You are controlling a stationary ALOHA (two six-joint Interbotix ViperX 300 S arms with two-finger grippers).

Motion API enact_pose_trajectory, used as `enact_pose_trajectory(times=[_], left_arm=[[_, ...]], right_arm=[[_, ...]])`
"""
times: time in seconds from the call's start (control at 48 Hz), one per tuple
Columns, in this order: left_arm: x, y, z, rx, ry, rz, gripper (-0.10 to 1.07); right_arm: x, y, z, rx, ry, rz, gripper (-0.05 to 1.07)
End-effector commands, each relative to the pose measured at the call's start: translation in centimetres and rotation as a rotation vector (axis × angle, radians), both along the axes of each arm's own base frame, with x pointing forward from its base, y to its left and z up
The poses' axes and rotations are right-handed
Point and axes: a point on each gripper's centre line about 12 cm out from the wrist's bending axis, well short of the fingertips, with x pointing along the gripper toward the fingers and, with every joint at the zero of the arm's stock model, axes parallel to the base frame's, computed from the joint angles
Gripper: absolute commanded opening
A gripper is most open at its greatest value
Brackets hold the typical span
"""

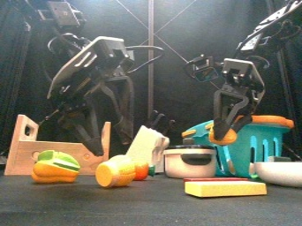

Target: Grab corn bottom

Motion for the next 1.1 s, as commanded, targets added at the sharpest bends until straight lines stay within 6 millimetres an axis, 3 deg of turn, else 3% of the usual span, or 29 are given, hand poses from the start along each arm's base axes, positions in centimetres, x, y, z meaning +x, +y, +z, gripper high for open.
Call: enact_pose_trajectory(times=[0.0,0.208,0.479,0.75,1.083], left_arm=[[0.8,-0.5,0.6,-0.025,-0.022,0.006,0.96],[0.9,-0.8,-1.4,-0.047,0.033,0.039,0.96],[1.1,-0.7,-2.7,-0.039,0.058,0.042,0.94],[1.1,-0.5,-3.9,-0.007,0.084,0.030,0.80],[0.2,1.8,-1.3,0.092,0.033,-0.040,0.64]], right_arm=[[0.2,-0.1,1.2,0.007,-0.039,-0.004,0.66],[0.0,-0.1,1.0,0.007,-0.035,-0.003,0.66],[0.0,-0.1,0.5,0.006,-0.019,-0.006,0.66],[0.0,-0.1,0.3,0.006,-0.013,-0.004,0.66],[-0.1,-0.1,0.2,0.006,-0.010,-0.004,0.66]])
